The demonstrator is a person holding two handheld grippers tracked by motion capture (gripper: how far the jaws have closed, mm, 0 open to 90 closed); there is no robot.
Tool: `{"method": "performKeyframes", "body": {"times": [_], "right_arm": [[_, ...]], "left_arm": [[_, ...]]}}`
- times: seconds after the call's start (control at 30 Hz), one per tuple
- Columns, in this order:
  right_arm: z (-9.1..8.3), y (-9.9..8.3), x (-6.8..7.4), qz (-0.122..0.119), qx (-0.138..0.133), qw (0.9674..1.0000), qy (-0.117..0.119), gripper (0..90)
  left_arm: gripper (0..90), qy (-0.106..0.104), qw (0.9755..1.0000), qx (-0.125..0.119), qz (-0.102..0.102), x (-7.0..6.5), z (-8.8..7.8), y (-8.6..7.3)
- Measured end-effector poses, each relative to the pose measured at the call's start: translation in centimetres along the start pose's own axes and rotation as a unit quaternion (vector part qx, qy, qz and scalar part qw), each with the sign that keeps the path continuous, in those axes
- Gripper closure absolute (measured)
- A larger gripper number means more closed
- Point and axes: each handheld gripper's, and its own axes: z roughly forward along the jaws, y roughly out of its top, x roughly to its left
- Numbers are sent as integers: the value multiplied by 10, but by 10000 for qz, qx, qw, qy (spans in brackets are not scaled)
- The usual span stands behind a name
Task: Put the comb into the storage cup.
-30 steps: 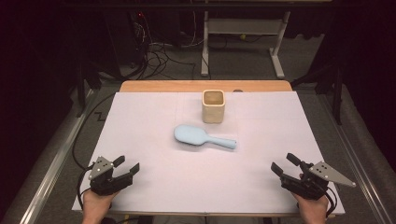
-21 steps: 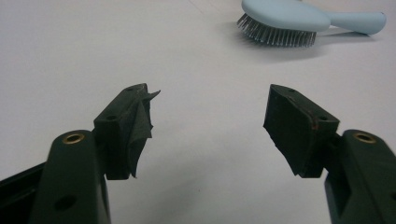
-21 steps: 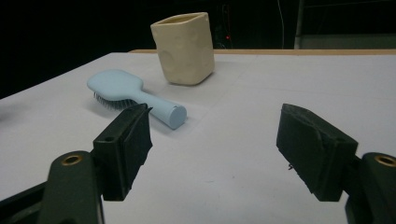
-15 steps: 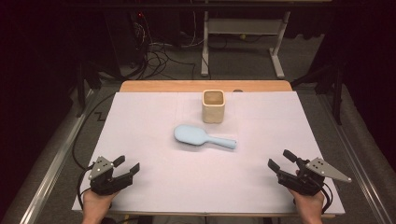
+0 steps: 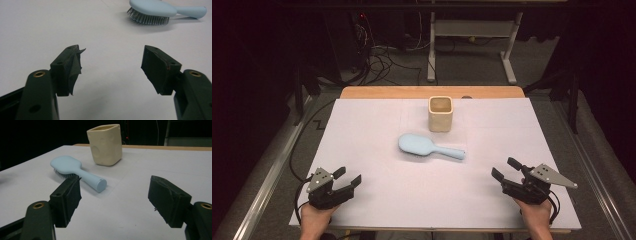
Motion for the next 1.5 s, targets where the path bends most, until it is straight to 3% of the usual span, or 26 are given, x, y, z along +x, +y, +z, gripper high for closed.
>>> {"method": "performKeyframes", "body": {"times": [1.5], "right_arm": [[54, 14, 26, -223, 95, 9987, 453, 273]], "left_arm": [[323, -2, 10000, 1, -10, 0, 0, 0]]}}
